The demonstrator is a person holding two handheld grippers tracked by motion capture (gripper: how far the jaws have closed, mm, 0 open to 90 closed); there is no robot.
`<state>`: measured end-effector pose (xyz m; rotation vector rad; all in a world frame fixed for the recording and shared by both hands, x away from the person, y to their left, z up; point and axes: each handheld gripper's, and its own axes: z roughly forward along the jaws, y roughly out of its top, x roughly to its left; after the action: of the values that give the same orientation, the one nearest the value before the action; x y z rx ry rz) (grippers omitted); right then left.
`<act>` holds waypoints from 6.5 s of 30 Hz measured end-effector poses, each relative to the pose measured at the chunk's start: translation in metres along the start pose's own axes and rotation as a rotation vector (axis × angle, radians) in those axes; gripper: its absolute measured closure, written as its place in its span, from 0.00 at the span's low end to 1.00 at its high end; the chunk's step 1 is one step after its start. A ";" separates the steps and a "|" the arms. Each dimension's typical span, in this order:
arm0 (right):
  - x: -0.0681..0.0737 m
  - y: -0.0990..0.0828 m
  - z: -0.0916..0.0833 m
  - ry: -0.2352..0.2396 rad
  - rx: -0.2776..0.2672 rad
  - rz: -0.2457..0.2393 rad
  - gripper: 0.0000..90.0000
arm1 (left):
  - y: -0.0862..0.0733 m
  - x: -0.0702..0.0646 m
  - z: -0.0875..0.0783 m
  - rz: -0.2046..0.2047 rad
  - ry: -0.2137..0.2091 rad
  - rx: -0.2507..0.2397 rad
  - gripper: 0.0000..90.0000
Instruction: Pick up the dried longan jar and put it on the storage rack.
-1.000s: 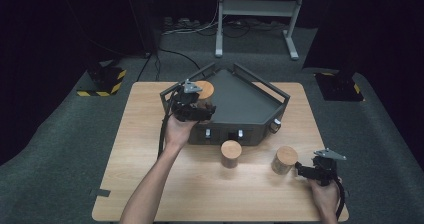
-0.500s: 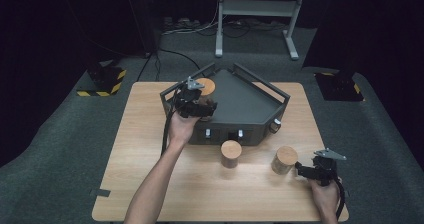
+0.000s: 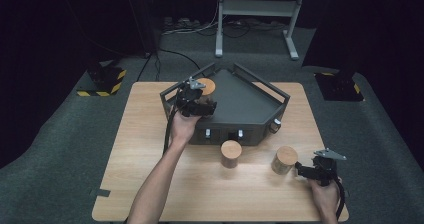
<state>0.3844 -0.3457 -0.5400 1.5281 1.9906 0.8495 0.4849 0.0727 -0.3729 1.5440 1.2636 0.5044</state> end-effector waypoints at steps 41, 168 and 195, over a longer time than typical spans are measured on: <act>0.000 0.000 0.000 0.000 0.000 0.000 0.10 | -0.008 0.013 0.015 -0.036 0.025 -0.002 0.29; 0.000 0.000 0.000 -0.001 0.001 -0.001 0.10 | -0.089 0.035 -0.066 -0.022 0.033 0.005 0.13; 0.000 0.000 0.000 -0.001 0.001 0.000 0.10 | -0.136 0.043 -0.055 -0.021 0.052 0.062 0.13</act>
<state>0.3841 -0.3454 -0.5400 1.5286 1.9904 0.8476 0.3929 0.1236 -0.4838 1.5766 1.3444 0.4990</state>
